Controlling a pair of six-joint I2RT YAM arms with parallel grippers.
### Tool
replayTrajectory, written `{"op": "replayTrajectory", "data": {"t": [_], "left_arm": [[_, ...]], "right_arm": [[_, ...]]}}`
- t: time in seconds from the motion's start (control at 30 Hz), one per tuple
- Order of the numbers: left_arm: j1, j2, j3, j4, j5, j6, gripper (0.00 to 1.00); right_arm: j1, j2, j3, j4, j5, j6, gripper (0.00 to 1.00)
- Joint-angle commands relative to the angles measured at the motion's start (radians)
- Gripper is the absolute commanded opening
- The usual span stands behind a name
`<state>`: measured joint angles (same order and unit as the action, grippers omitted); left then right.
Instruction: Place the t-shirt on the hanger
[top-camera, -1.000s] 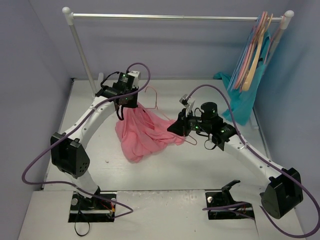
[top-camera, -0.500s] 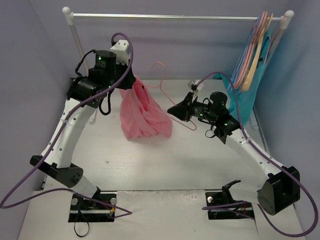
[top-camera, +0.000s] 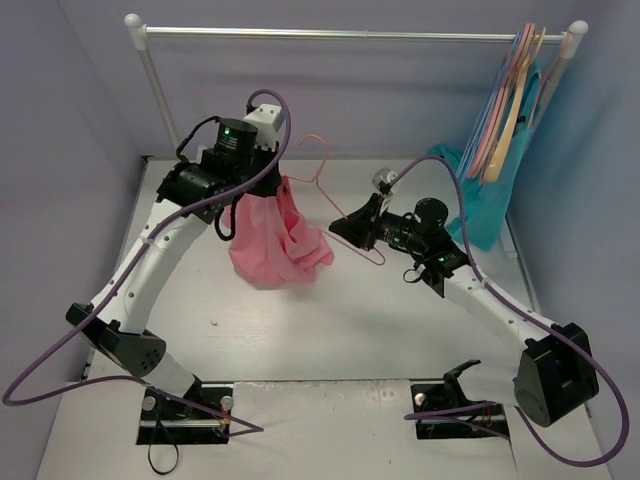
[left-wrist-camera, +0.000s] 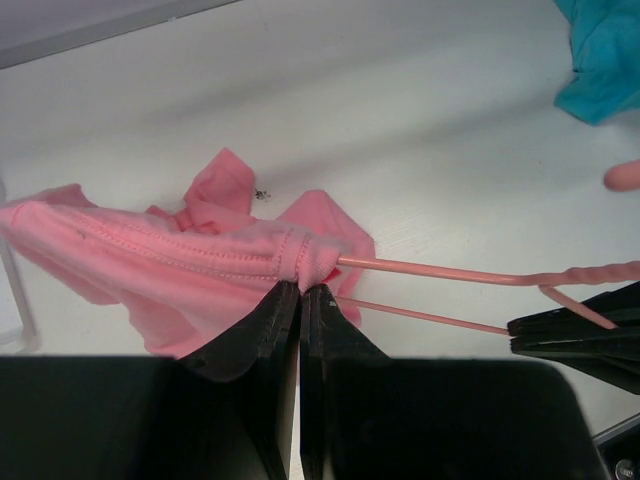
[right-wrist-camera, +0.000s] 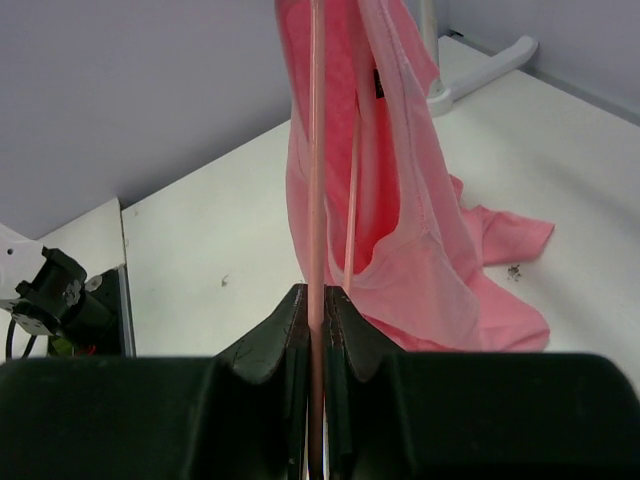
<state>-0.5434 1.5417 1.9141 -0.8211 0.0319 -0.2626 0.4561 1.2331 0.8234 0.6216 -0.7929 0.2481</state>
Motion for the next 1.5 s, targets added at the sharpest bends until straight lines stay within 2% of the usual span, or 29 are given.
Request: {"op": "replayTrajectory", "data": {"t": [0.0,0.1,0.17,0.5,0.53,0.67,0.77,0.93,1.07,1.17,1.2,1.23,1.3,1.33,1.47], "left_arm": [[-0.038,-0.005,0.039,0.076,-0.007,0.000,0.02],[-0.075,0.021,0.075,0.065,-0.020,0.019,0.03],[-0.108,0.031,0.094,0.056,-0.023,0.028,0.03],[-0.171,0.003,0.036,0.050,-0.055,0.054,0.04],[-0.171,0.000,0.028,0.046,-0.059,0.057,0.18],[-0.171,-0.029,0.005,0.046,-0.101,0.095,0.44],[-0.171,-0.058,0.003,0.054,-0.153,0.137,0.55],[-0.168,-0.115,0.002,0.057,-0.223,0.215,0.59],[-0.153,-0.150,-0.013,0.066,-0.224,0.314,0.59],[-0.110,-0.155,-0.017,0.065,-0.135,0.371,0.59],[-0.061,-0.153,-0.015,0.054,-0.083,0.378,0.59],[-0.032,-0.146,-0.017,0.050,0.048,0.385,0.59],[0.029,-0.134,-0.021,0.037,0.173,0.390,0.59],[0.078,-0.123,-0.023,0.031,0.278,0.404,0.59],[0.115,-0.094,-0.027,0.007,0.428,0.468,0.59]], "right_arm": [[0.015,0.003,-0.045,0.347,0.001,0.048,0.00],[0.016,0.023,-0.104,0.507,0.009,0.092,0.00],[0.019,0.035,-0.115,0.552,0.017,0.120,0.00],[0.024,0.034,-0.147,0.648,0.027,0.111,0.00],[0.024,0.037,-0.158,0.673,0.027,0.115,0.00],[0.024,0.049,-0.184,0.743,0.015,0.149,0.00],[0.024,0.058,-0.199,0.765,0.011,0.149,0.00],[0.024,0.084,-0.214,0.806,-0.003,0.164,0.00],[0.024,0.097,-0.213,0.816,-0.015,0.175,0.00],[0.024,0.100,-0.210,0.811,-0.023,0.172,0.00],[0.024,0.100,-0.205,0.808,-0.026,0.169,0.00],[0.023,0.100,-0.204,0.800,-0.029,0.166,0.00],[0.024,0.103,-0.195,0.793,-0.035,0.164,0.00],[0.024,0.104,-0.190,0.788,-0.042,0.163,0.00],[0.023,0.114,-0.170,0.776,-0.060,0.171,0.00]]}}
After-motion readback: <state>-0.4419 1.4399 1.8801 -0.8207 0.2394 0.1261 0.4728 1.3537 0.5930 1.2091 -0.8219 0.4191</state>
